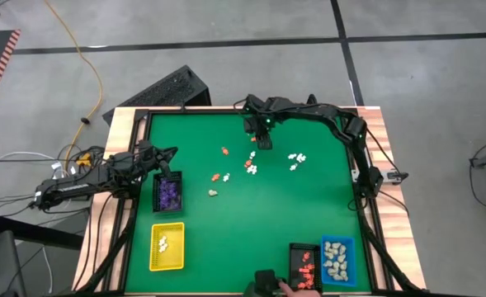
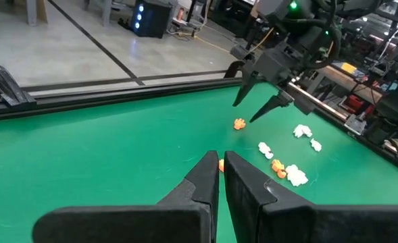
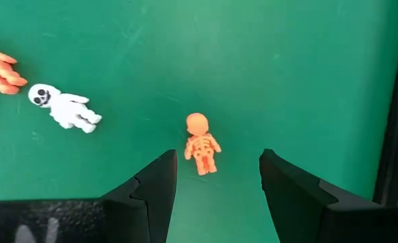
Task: Sort Halloween decoration
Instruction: Put the orange skeleton toy into the bottom black basket
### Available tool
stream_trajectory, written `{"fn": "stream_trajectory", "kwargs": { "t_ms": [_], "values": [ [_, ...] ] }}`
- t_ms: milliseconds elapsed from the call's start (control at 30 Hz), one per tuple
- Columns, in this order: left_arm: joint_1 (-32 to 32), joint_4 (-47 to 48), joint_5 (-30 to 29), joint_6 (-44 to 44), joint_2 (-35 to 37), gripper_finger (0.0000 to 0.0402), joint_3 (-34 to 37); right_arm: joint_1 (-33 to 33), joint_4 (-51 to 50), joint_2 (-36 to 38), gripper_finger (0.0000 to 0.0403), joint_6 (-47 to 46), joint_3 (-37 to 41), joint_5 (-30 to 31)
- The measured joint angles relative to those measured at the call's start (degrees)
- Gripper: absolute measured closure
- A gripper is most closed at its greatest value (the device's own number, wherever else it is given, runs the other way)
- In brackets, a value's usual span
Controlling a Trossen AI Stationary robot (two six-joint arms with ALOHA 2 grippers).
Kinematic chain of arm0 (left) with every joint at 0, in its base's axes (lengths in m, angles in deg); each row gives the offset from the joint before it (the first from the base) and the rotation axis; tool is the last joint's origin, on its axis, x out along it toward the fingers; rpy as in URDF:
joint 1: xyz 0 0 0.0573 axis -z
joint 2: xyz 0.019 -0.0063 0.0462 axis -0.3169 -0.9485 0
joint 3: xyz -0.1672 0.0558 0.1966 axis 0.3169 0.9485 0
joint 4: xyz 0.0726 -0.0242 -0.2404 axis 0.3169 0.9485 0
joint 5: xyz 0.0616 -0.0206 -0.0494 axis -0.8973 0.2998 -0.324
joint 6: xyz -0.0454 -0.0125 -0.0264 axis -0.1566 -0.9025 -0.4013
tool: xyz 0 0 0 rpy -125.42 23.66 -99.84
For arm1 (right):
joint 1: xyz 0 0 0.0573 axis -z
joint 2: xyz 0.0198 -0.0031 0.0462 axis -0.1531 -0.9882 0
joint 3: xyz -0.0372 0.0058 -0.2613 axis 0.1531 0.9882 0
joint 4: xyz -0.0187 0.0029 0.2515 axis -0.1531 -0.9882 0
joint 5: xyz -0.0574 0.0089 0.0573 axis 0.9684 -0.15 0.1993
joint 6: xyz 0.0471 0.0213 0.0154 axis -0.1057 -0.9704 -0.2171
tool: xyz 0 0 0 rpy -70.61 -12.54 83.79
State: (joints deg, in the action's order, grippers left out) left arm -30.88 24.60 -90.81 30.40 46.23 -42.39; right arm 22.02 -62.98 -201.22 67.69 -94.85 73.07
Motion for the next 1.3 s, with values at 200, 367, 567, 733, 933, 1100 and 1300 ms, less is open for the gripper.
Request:
{"fn": "stream_trajectory", "kwargs": {
  "t_ms": [200,367,567,733,933,1100,1300],
  "values": [
    [0.0,0.0,0.0,0.0,0.0,0.0388,0.0,0.0,1.3,-0.6,0.0182,0.2,0.0,-0.6],
    [0.0,0.0,0.1,-0.2,0.0,0.0388,0.0,0.0,0.8,-2.8,0.0182,0.4,-0.3,-0.7],
    [0.0,0.0,0.2,-0.2,0.0,0.0388,0.0,0.0,-0.6,-3.8,0.0188,0.0,-0.5,-0.6],
    [0.0,0.0,0.1,-0.2,0.0,0.0388,0.0,0.0,-1.1,-3.9,0.024,0.0,-0.5,-0.6],
    [0.0,0.0,0.2,-0.2,0.0,0.0388,0.0,0.0,-1.4,-3.9,0.0329,0.0,-0.5,-0.8],
    [0.0,0.0,0.2,-0.2,0.0,0.0388,0.0,0.0,-1.5,-3.9,0.0374,-1.2,-0.5,-0.7],
    [0.0,0.0,0.2,-0.3,0.0,0.0388,0.0,0.1,-2.8,-3.9,0.0389,-1.5,-0.9,-0.5]
  ]
}}
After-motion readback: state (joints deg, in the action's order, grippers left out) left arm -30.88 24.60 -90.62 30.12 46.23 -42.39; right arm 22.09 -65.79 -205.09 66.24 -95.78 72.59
